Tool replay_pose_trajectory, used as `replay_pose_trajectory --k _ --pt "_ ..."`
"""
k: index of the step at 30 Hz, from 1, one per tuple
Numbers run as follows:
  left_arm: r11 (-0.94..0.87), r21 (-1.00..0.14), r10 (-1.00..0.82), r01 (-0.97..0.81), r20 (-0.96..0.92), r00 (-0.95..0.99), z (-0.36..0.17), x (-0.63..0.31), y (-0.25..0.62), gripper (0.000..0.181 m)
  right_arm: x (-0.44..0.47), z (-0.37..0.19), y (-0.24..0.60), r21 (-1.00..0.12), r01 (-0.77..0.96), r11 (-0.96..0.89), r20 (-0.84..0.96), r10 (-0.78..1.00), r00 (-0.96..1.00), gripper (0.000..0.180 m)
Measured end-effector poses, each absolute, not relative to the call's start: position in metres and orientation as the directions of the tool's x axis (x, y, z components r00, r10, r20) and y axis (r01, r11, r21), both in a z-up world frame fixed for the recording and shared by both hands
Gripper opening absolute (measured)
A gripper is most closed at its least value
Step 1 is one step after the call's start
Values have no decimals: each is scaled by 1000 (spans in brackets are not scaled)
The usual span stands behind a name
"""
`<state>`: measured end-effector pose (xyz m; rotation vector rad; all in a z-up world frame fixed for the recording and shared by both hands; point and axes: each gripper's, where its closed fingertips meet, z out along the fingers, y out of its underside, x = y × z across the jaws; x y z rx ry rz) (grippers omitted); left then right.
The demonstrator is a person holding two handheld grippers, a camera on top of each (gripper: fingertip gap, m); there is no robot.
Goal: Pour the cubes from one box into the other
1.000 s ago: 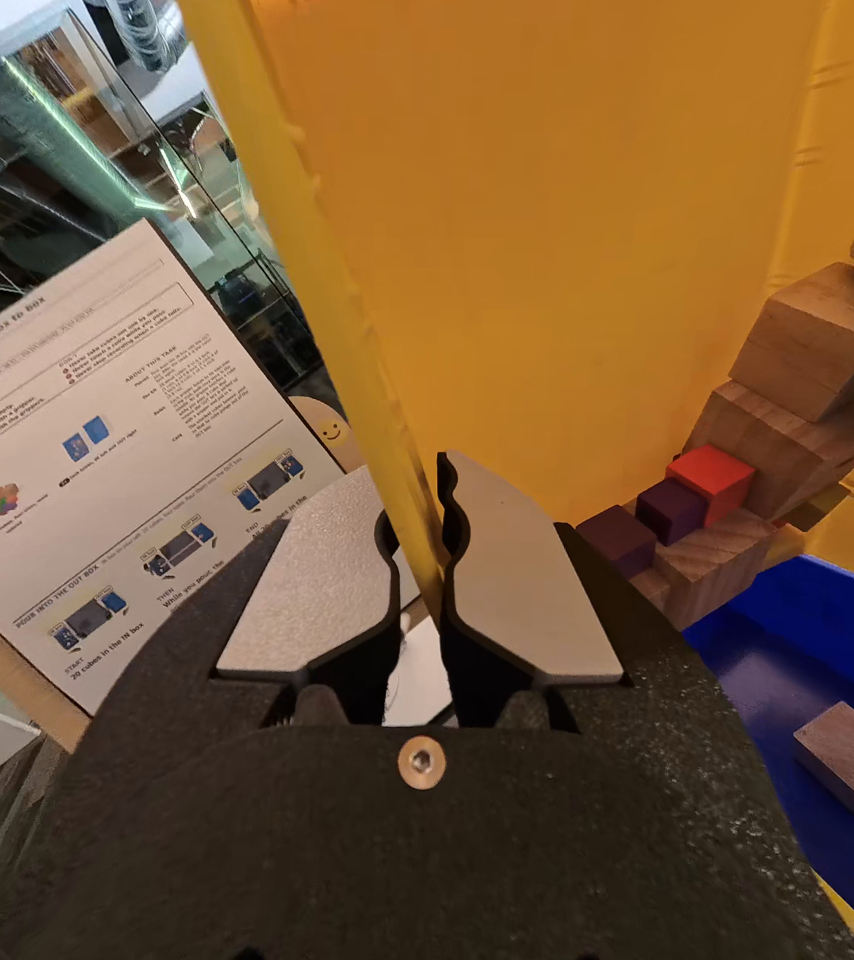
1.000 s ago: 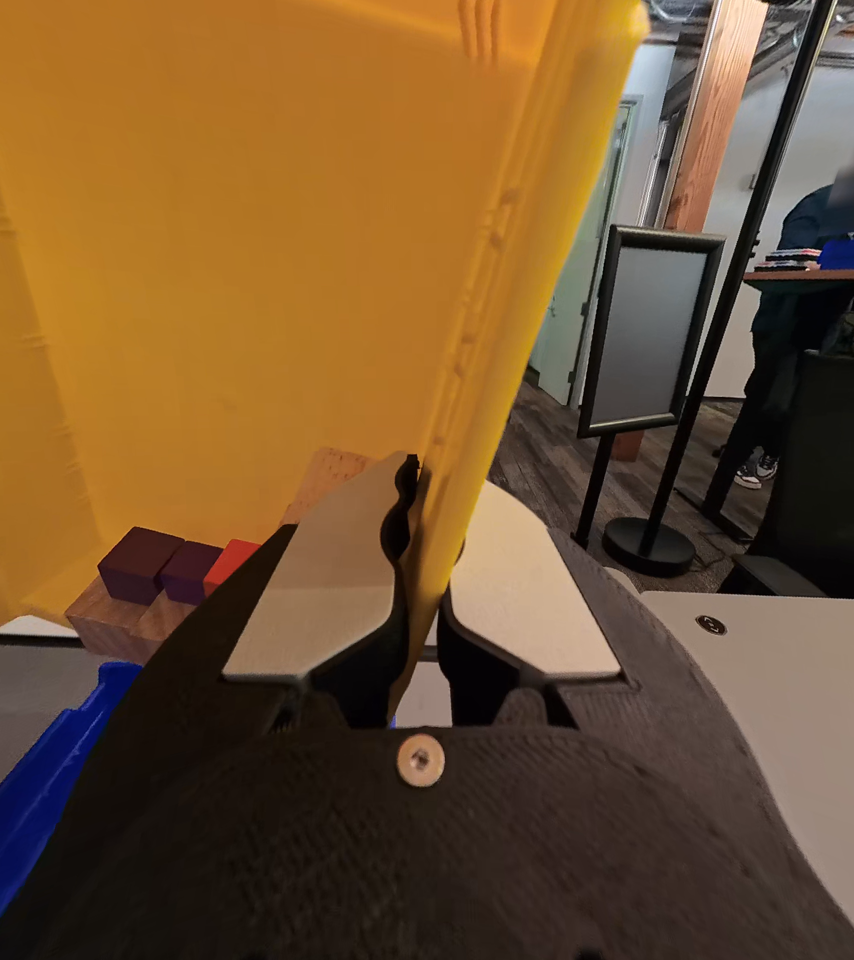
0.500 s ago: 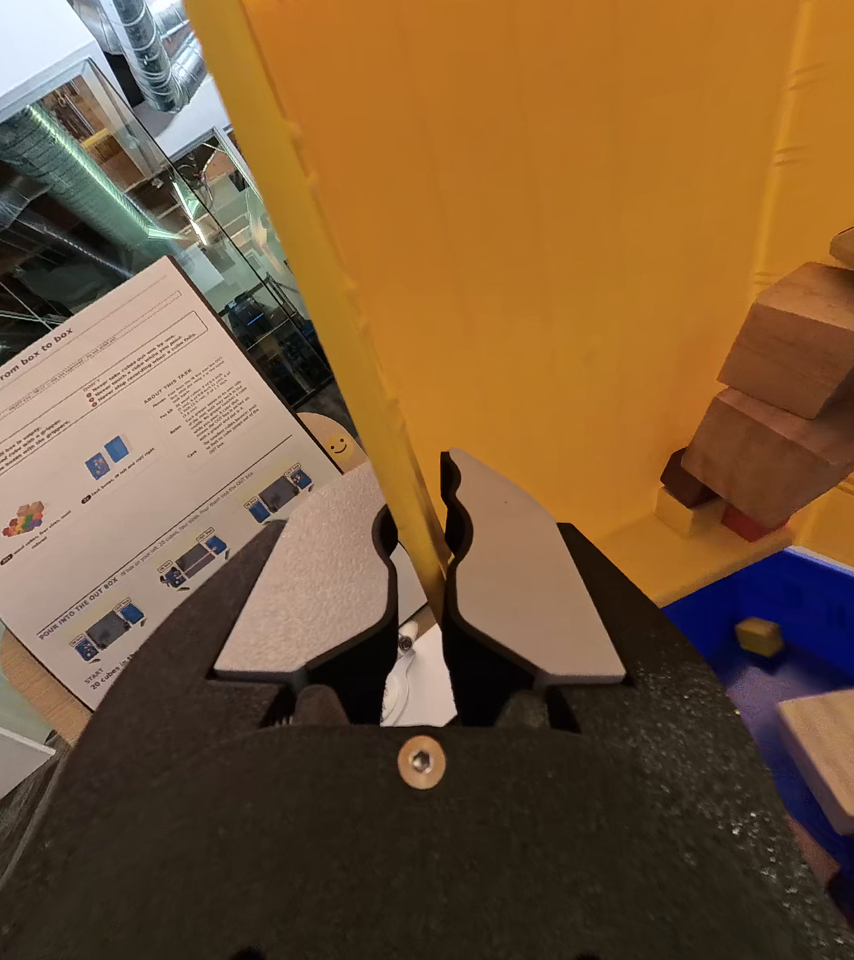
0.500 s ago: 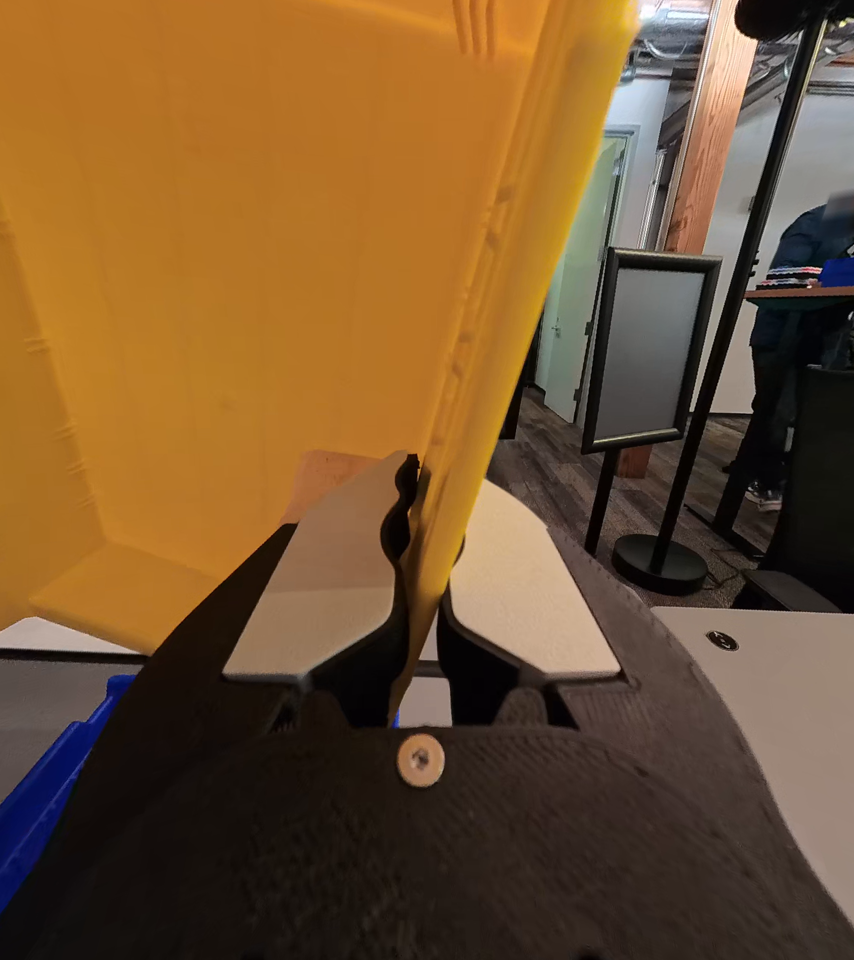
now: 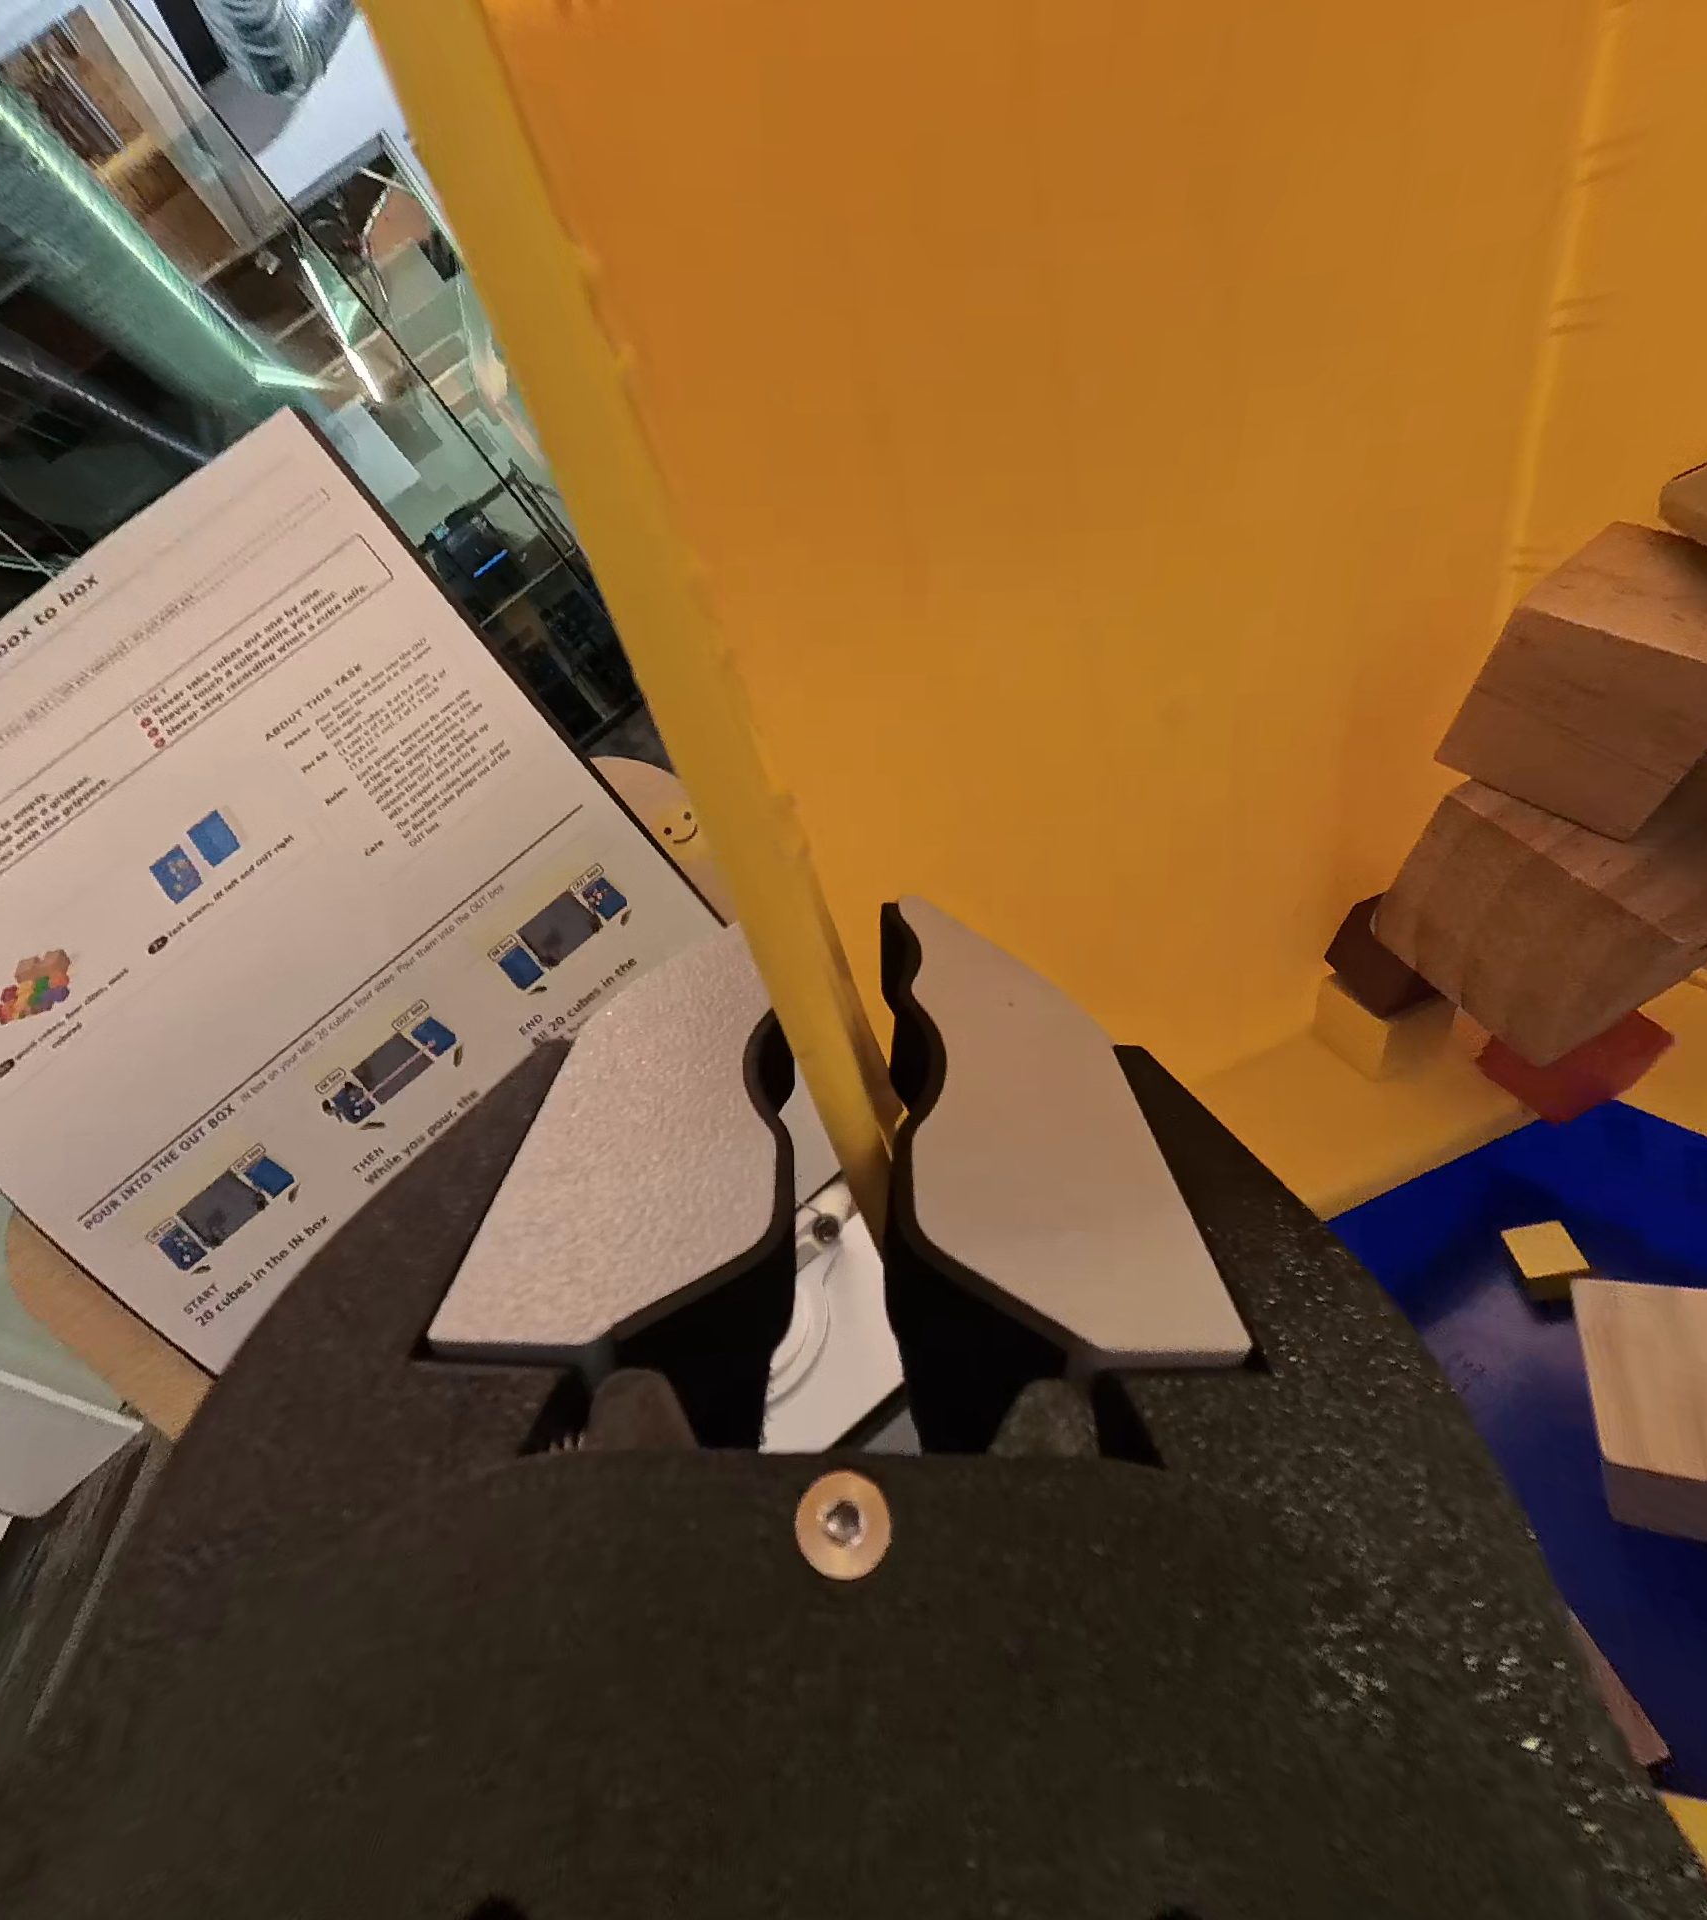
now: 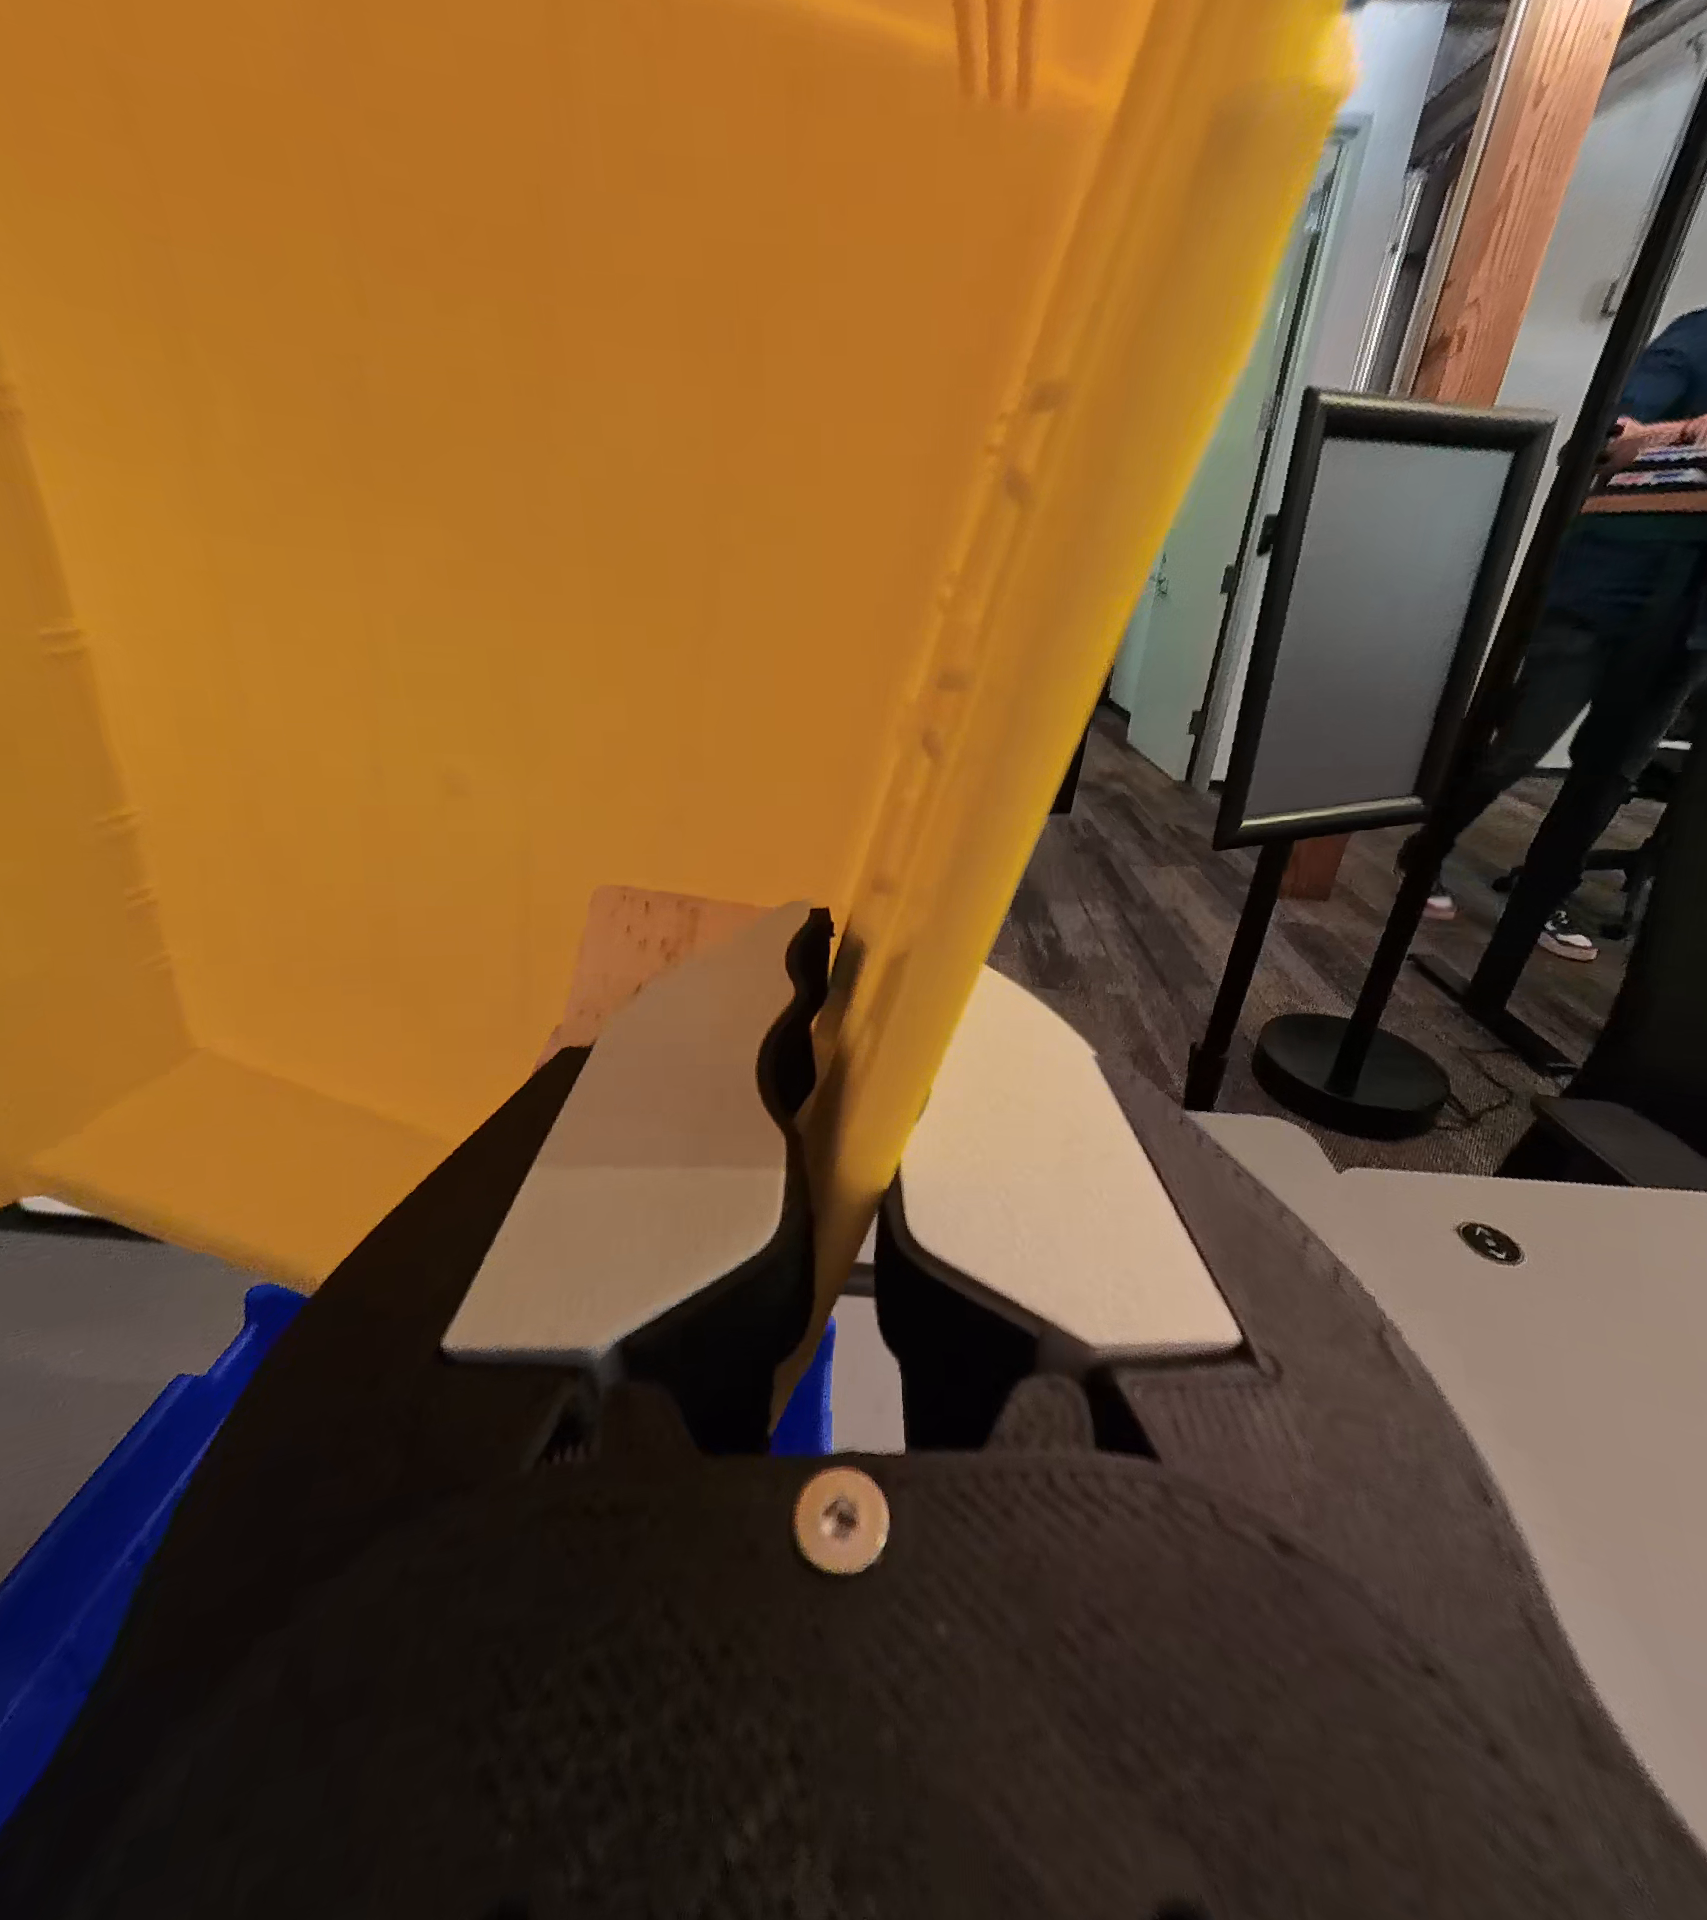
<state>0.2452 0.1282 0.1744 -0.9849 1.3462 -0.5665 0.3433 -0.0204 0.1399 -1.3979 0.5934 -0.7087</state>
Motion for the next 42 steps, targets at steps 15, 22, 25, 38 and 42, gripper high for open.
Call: replay_pose_trajectory --k 15,22,25,38,42 --pt "474 -844 -837 -252 -520 167 163 253 131 13 350 128 -18 -1000 14 -19 24 -743 669 5" --pt "465 -828 -836 -313 -527 151 152 257 135 15 357 109 -8 -998 -49 -32 -12 -711 703 6" --pt "469 -834 -842 -289 -522 139 155 256 132 16 356 114 -11 -1000 -22 -19 -2 -711 703 6" --pt "603 -798 -776 8 -583 242 212 214 98 17 317 181 -44 -947 271 171 49 -759 650 5" --pt "594 -804 -782 -8 -580 229 211 209 94 19 314 184 -46 -951 260 170 46 -752 658 5"
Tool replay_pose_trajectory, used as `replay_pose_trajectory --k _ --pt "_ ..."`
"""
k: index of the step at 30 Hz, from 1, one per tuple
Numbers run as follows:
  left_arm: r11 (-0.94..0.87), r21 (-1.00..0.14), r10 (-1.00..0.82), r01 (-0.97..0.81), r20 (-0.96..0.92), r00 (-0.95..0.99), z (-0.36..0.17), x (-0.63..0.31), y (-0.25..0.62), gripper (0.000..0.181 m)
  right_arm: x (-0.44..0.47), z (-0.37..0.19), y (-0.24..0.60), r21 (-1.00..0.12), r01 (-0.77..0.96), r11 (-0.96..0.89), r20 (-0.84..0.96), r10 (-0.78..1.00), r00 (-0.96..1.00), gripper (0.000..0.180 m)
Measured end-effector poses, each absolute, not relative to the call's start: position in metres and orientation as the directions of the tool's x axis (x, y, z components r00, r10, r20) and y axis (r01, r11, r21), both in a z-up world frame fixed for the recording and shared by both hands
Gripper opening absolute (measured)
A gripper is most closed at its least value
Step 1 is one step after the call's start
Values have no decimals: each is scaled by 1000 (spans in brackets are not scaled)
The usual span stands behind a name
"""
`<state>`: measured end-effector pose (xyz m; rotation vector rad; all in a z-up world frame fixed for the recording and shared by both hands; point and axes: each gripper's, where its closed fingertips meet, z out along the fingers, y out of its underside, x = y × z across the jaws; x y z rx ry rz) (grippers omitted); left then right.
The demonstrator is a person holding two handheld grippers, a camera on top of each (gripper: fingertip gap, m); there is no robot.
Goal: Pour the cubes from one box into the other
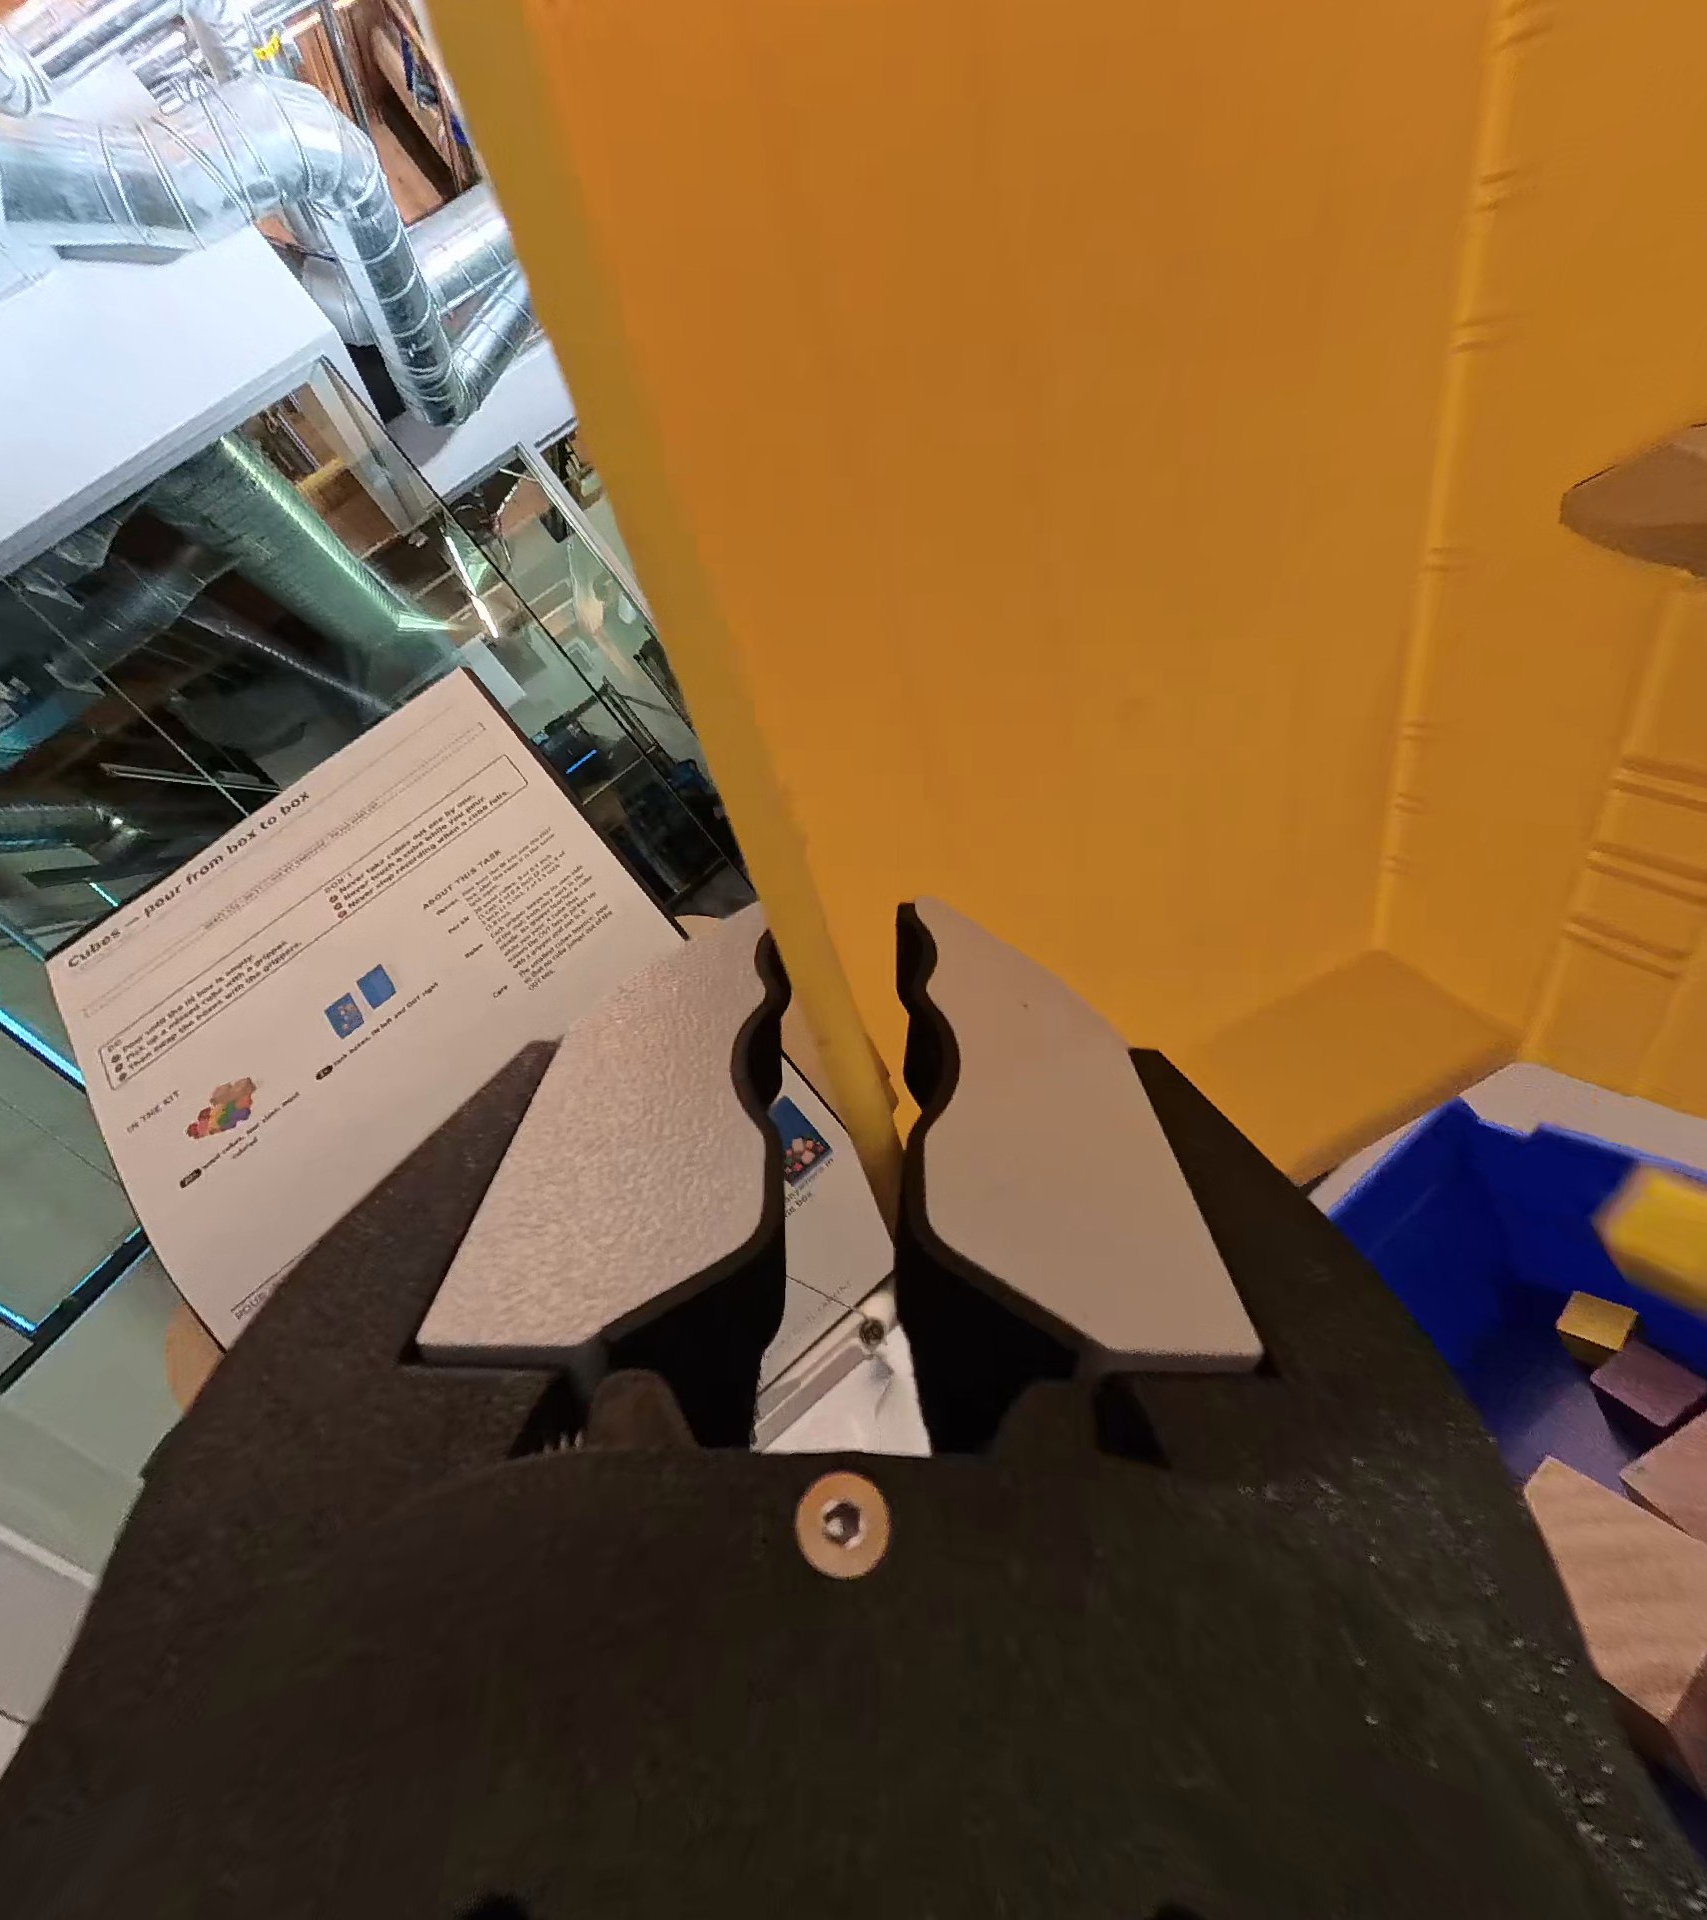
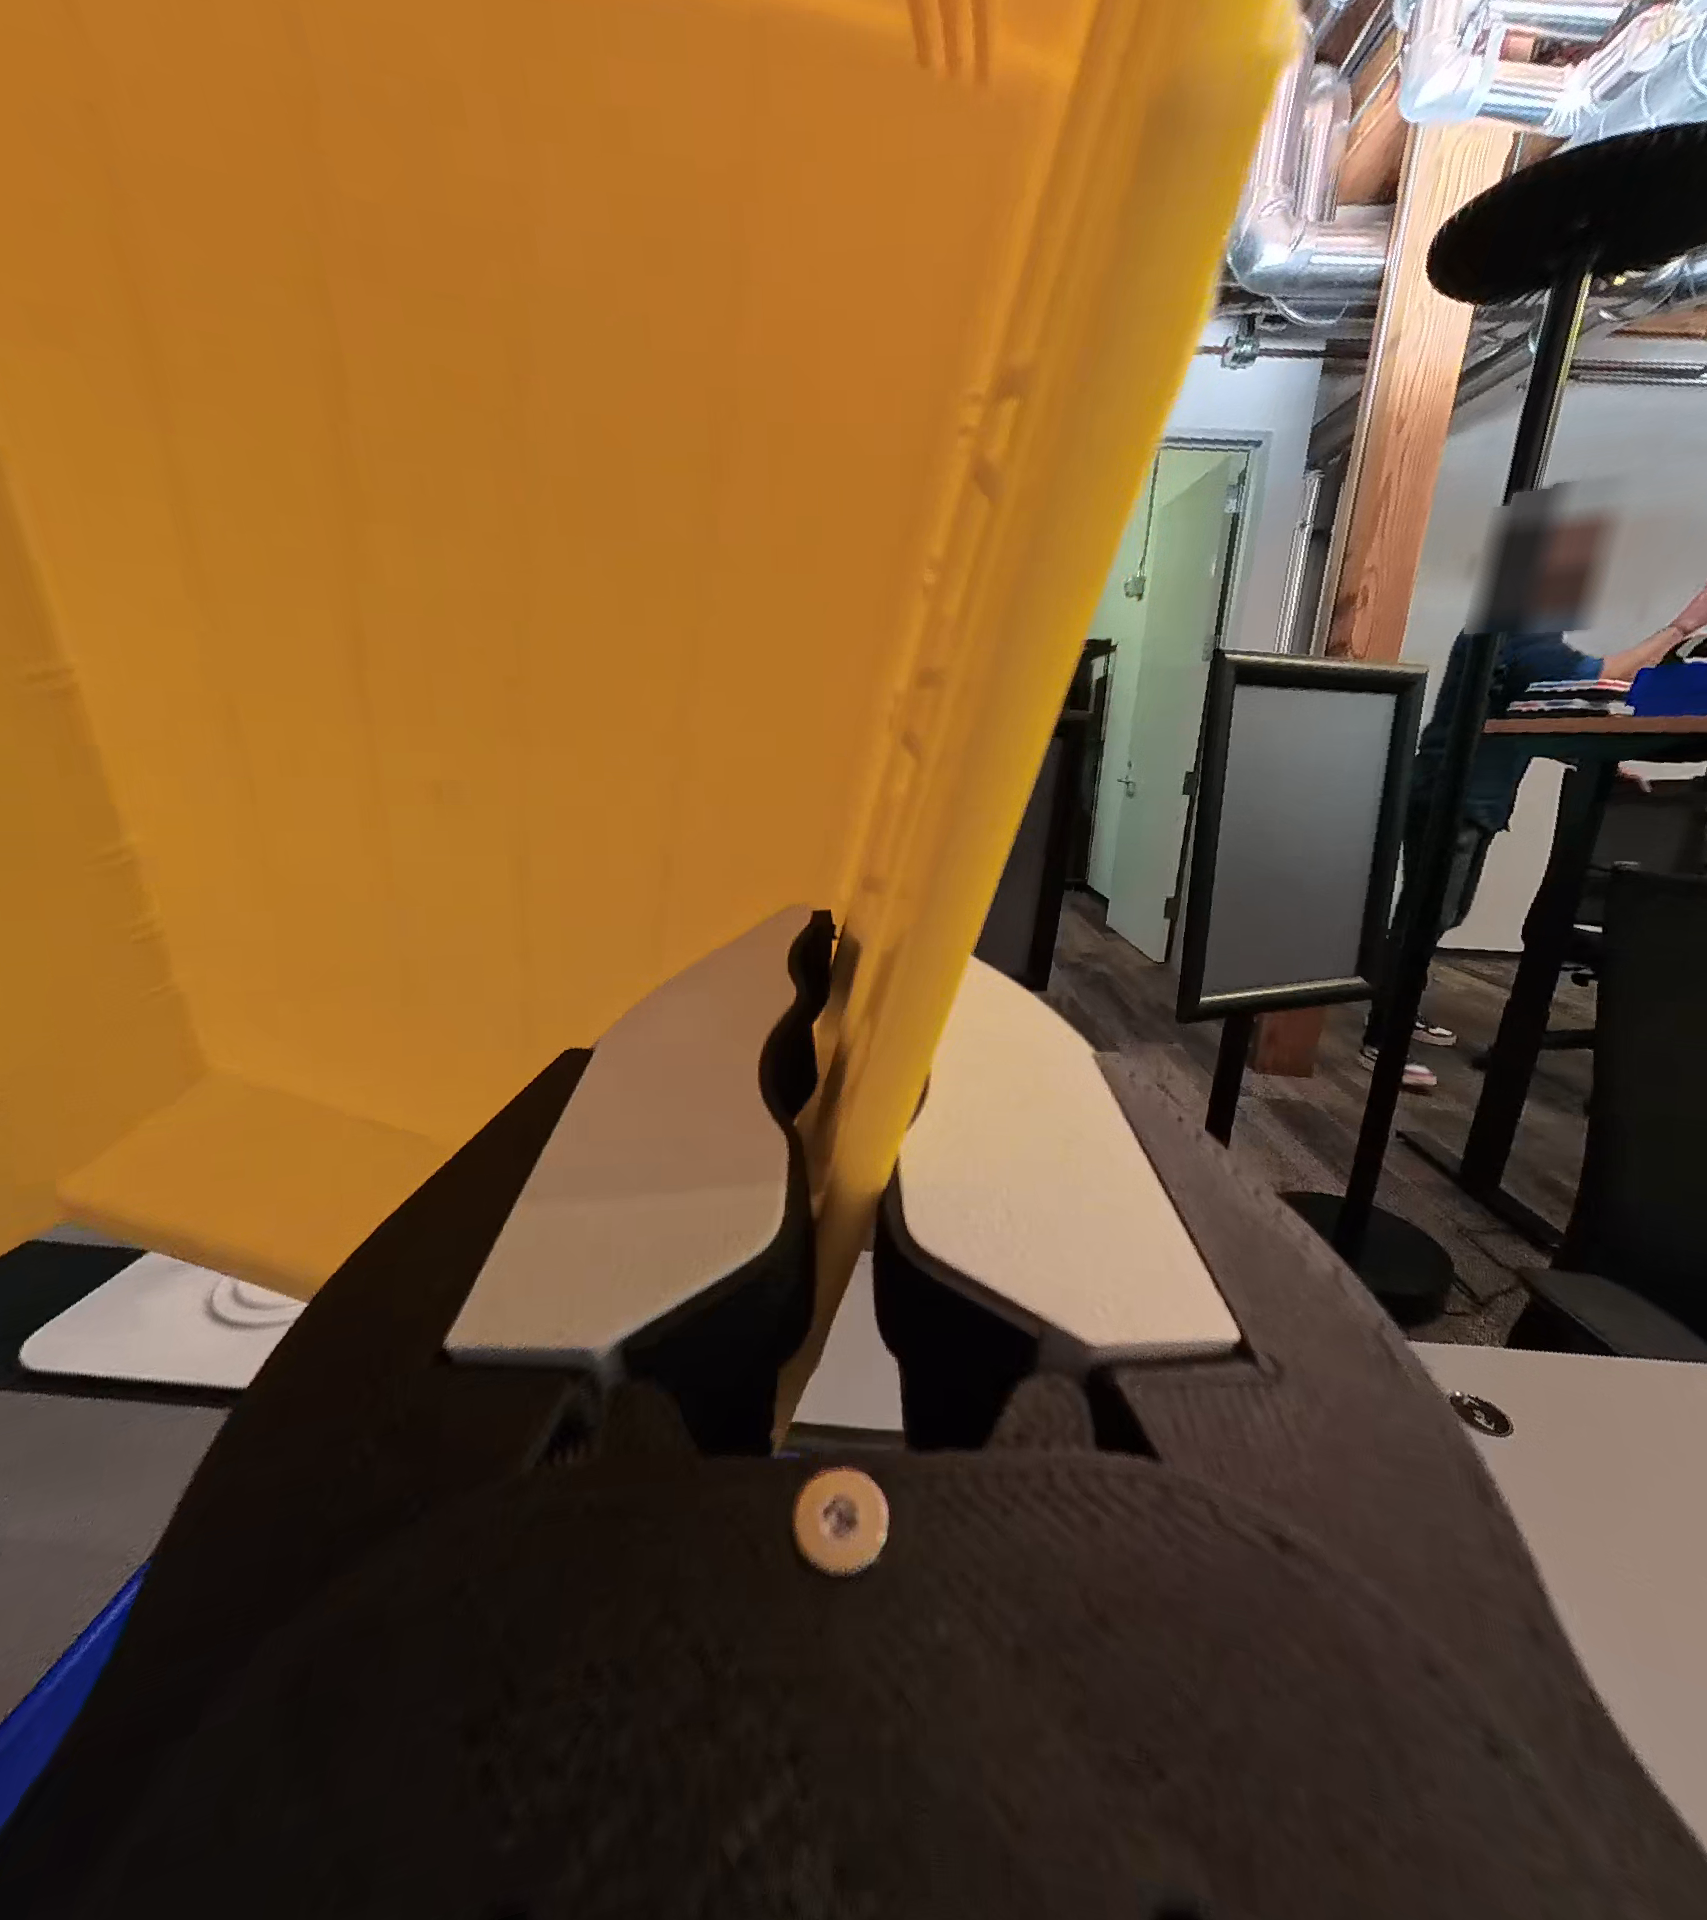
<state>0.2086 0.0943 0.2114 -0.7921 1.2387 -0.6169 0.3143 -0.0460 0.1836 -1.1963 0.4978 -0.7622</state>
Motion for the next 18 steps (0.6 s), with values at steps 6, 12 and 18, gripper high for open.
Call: replay_pose_trajectory --k 6,12,18 --pt "579 -815 -791 -36 -571 219 207 211 98 19 318 179 -41 -963 225 147 42 -745 666 5" --pt "556 -829 -810 -59 -557 184 201 218 95 21 324 173 -42 -978 160 133 12 -729 684 6" --pt "512 -853 -843 -101 -521 132 190 223 84 25 331 168 -49 -983 56 174 -83 -699 711 5"
